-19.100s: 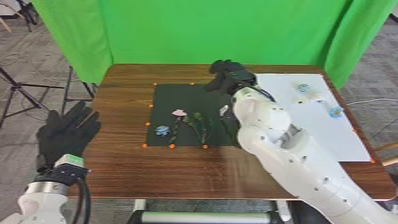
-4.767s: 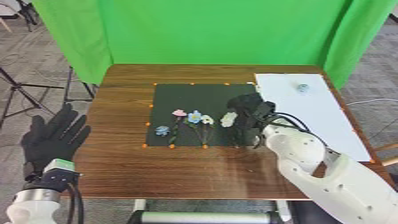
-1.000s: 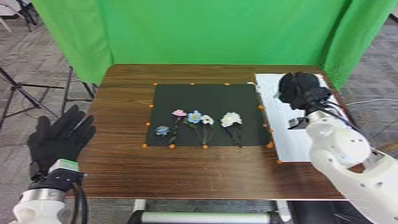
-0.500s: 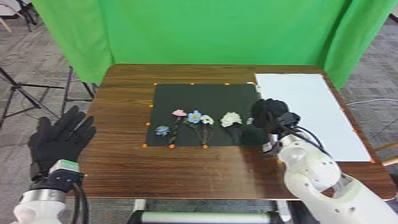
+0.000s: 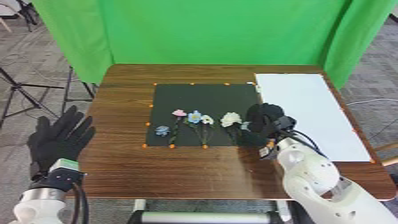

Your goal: Arrange flowers

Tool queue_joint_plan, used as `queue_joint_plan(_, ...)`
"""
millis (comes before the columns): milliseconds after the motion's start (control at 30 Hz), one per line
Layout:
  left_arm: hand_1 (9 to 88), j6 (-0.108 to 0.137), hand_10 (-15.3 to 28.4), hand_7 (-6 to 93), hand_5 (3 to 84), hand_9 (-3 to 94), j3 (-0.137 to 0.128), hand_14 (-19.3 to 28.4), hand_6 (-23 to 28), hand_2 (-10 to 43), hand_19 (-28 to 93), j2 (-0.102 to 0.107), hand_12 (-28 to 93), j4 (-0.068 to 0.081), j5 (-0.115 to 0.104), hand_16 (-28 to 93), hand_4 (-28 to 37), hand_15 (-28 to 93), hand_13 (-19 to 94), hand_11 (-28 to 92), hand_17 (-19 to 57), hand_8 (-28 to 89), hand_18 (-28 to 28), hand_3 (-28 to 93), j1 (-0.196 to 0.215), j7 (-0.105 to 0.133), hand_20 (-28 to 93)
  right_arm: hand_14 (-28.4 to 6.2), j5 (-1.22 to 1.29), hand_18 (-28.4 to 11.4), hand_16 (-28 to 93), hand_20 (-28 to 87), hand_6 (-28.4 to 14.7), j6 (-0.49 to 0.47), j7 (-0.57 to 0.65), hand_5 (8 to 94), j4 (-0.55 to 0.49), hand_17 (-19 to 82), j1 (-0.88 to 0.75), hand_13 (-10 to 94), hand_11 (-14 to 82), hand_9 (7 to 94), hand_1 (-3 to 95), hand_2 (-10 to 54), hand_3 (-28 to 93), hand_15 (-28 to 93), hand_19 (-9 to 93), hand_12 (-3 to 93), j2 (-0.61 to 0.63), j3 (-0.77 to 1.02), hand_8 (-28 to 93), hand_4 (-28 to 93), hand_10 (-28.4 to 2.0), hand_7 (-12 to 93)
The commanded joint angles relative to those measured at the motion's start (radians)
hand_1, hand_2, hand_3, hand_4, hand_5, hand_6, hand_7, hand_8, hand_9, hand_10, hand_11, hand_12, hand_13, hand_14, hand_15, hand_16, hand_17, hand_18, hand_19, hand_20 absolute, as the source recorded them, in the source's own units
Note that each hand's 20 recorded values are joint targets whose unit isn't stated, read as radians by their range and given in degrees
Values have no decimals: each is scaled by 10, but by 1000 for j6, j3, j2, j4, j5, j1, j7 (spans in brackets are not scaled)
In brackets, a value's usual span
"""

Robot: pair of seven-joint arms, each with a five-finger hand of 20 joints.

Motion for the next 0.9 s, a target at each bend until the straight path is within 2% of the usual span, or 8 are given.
queue_joint_plan(33, 260, 3, 141, 167, 345, 246, -11, 144, 80, 115, 302, -4, 106, -9, -1, -80, -283, 360, 174, 211, -73, -102, 132, 686, 10, -7, 88, -64, -9, -193, 411, 383, 13, -47, 4, 615, -39, 290, -45, 580, 154, 724, 539, -95, 738, 502, 764, 359, 5, 28, -172, -283, -91, 276)
queue_joint_plan(200, 262, 3, 140, 167, 345, 246, -9, 144, 80, 113, 301, -7, 106, -10, -6, -79, -283, 360, 174, 212, -72, -102, 132, 687, 18, 0, 87, -79, 3, -195, 381, 380, 5, -50, 14, 590, -45, 281, -48, 558, 251, 654, 511, -95, 768, 534, 760, 257, 9, 34, -173, -283, -112, 262)
queue_joint_plan(333, 261, 4, 139, 167, 345, 246, -14, 143, 80, 112, 301, -14, 106, -13, -6, -79, -283, 359, 174, 212, -72, -102, 132, 689, 27, -4, 88, -86, 6, -197, 366, 379, 3, -51, 15, 585, -63, 279, -69, 557, 269, 643, 491, -95, 780, 543, 758, 224, 10, 53, -172, -283, -118, 259)
queue_joint_plan(367, 261, 5, 139, 167, 345, 246, -15, 143, 80, 112, 301, -11, 106, -14, -8, -79, -283, 359, 174, 212, -72, -102, 131, 688, 31, 5, 88, -87, 3, -197, 362, 379, 3, -39, 14, 584, -61, 279, -66, 556, 270, 641, 485, -95, 787, 547, 759, 220, 10, 53, -172, -283, -118, 259)
queue_joint_plan(600, 262, -9, 139, 159, 346, 251, -29, 136, 79, 114, 297, -6, 96, -10, -9, -87, -283, 335, 180, 204, -71, -103, 132, 678, 28, 15, 87, -129, 103, -198, 258, 372, -20, 141, -46, 542, -59, 273, -106, 515, 218, 582, 351, -89, 823, 588, 751, 191, -8, 130, -160, -281, -143, 235)
queue_joint_plan(733, 252, -12, 124, 129, 343, 265, -39, 113, 61, 131, 285, 0, 68, -6, -12, -93, -283, 264, 172, 168, -67, -103, 126, 659, 26, 19, 81, -141, 313, -193, 172, 309, -37, 170, -58, 461, -85, 241, -127, 431, 158, 480, 269, -5, 823, 478, 661, 164, -52, 210, -148, -278, -154, 213)
queue_joint_plan(800, 252, -18, 120, 119, 342, 266, -42, 107, 55, 139, 277, 3, 61, -3, -10, -94, -283, 244, 162, 157, -65, -101, 121, 641, 17, 14, 78, -156, 459, -194, 147, 280, -46, 190, -133, 427, -84, 220, -146, 389, 138, 446, 237, 16, 816, 434, 621, 154, -68, 257, -141, -273, -160, 196)
queue_joint_plan(900, 256, -28, 118, 110, 337, 263, -53, 99, 54, 147, 266, 6, 57, 2, -2, -95, -283, 227, 152, 150, -63, -99, 114, 613, 14, 5, 75, -154, 734, -184, 128, 237, -45, 223, -379, 402, -44, 196, -161, 349, 121, 412, 228, 34, 818, 371, 549, 144, -79, 300, -133, -274, -155, 190)
